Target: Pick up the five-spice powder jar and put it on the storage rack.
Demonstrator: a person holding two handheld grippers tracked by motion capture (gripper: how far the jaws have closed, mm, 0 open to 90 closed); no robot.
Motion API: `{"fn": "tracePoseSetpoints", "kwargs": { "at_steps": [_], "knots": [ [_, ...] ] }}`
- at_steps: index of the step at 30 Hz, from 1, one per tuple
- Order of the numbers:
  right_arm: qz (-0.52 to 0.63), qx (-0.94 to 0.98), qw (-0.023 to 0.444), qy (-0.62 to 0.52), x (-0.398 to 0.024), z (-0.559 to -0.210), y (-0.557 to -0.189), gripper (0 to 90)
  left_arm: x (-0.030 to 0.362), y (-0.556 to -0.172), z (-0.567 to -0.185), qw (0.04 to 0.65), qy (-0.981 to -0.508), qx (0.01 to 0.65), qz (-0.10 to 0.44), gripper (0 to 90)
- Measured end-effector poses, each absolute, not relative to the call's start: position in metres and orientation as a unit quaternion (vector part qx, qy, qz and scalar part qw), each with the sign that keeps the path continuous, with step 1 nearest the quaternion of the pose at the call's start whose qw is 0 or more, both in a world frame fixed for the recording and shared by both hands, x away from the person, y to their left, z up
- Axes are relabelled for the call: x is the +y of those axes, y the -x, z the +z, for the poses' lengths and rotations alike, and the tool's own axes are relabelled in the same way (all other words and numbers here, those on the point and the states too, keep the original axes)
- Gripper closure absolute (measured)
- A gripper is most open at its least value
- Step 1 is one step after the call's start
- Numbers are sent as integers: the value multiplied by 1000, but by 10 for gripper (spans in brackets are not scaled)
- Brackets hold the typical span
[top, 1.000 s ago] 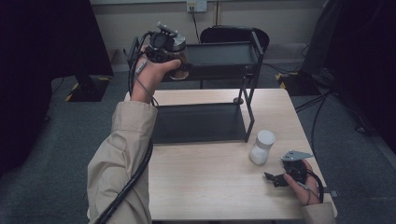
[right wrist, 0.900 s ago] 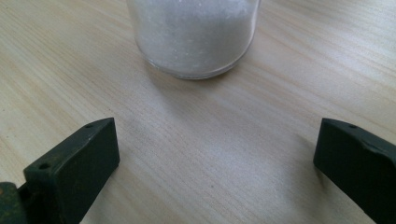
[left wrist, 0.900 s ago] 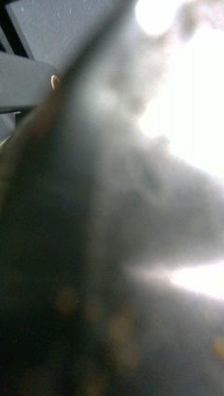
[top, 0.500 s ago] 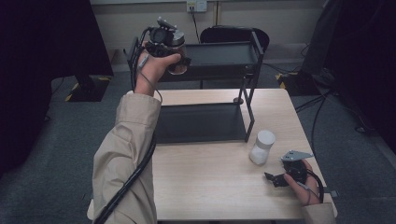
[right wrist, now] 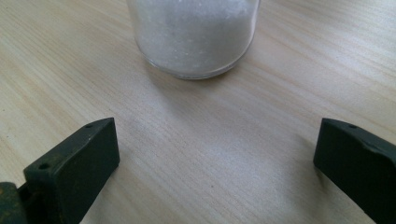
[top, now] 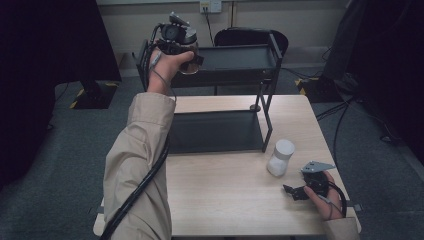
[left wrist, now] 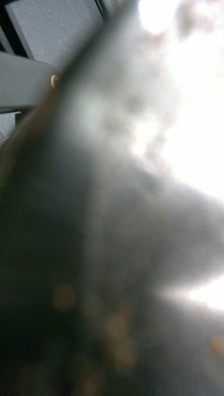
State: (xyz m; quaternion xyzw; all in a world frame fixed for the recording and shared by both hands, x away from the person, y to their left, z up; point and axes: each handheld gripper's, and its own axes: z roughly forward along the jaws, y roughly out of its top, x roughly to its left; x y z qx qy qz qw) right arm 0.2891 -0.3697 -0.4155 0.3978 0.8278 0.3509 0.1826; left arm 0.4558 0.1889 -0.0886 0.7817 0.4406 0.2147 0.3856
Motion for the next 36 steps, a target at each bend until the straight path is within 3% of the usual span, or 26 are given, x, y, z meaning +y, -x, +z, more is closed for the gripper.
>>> {"fn": "tracePoseSetpoints", "kwargs": {
  "at_steps": [36],
  "knots": [
    [351, 828, 183, -397, -370, -416, -289, 0, 181, -471, -104, 381, -756, 474, 243, 301]
  ]
}}
